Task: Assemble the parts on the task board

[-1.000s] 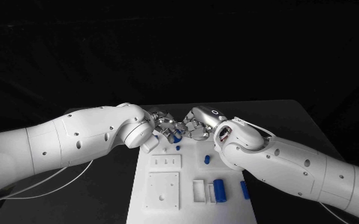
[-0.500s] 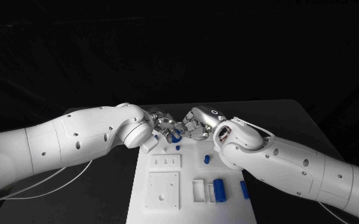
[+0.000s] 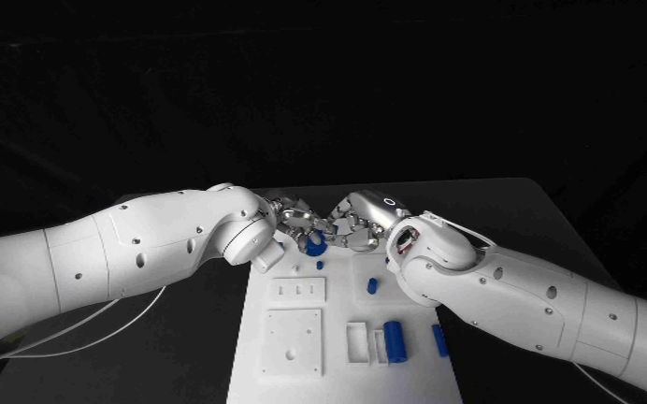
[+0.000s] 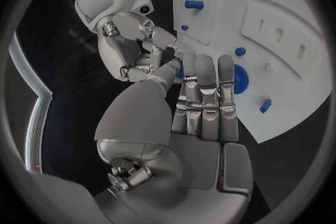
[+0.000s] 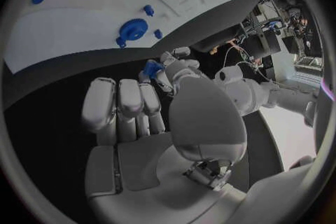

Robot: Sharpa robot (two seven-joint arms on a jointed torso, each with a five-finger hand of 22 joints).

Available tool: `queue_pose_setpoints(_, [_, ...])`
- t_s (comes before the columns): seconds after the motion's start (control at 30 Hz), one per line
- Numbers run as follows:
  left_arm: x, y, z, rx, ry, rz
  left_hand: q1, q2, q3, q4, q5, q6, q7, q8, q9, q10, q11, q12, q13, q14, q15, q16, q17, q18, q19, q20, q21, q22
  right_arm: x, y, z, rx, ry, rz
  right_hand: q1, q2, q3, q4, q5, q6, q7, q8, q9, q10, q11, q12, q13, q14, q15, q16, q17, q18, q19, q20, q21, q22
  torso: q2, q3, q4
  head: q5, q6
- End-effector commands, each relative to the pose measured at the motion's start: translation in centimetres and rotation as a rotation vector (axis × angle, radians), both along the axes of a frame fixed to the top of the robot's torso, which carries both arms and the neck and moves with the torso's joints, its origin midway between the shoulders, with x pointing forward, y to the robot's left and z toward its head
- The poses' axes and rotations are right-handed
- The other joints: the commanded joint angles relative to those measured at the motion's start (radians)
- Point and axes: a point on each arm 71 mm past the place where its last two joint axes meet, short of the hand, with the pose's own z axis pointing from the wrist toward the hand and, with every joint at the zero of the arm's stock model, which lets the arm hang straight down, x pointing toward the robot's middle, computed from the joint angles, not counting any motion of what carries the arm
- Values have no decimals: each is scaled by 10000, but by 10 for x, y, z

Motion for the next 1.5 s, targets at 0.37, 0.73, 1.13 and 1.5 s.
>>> queue_pose_setpoints(0.37, [2, 4, 1, 355, -183, 137, -265, -72, 87, -179, 310, 1443, -949, 8, 3680, 401, -176, 359, 106, 19, -101, 314, 40, -136, -67, -122, 226, 230, -3, -18, -1, 516, -392, -169, 178, -134, -657, 180, 202, -479, 109, -31, -19, -233, 74, -236, -367, -15, 119, -199, -94, 214, 365, 109, -323, 1508, -2, 3, 7, 9, -42])
queue_pose_setpoints(0.73, [2, 12, -3, 602, 145, 82, -900, 372, 198, -326, 246, 1597, -989, -4, 3368, 386, -184, 473, 194, 62, -116, 379, 6, -174, -44, -140, 185, 262, -7, -56, 1, 999, -334, -307, 185, -88, -660, 229, 646, -389, 93, -33, -20, -293, 58, -322, -518, -29, 111, -323, -159, 225, 360, 108, -449, 1489, -21, -10, -1, 103, -117])
queue_pose_setpoints(1.13, [-2, 21, -15, 1078, 484, 59, -2037, 863, 665, -983, 749, 1834, -1040, 2, 3262, 393, -216, 714, 361, 119, -166, 533, 84, -211, -14, -193, 225, 362, -8, -93, 13, 1534, -153, -711, 189, -30, -649, 132, 1263, -359, 91, -35, -21, -355, 49, -404, -640, -39, 104, -440, -211, 224, 344, 102, -552, 1474, -52, -6, 1, 127, -244])
queue_pose_setpoints(1.5, [-7, 25, -21, 1672, 412, -30, -2166, 932, 754, -1223, 886, 1906, -1061, 6, 3304, 399, -246, 854, 418, 166, -192, 605, 106, -208, 9, -220, 291, 451, -7, -104, 16, 1680, -39, -917, 139, 6, -582, 17, 1527, -299, 81, -38, -23, -376, 36, -402, -707, -26, 94, -475, -190, 221, 353, 89, -607, 1469, -127, 34, 28, 150, -472])
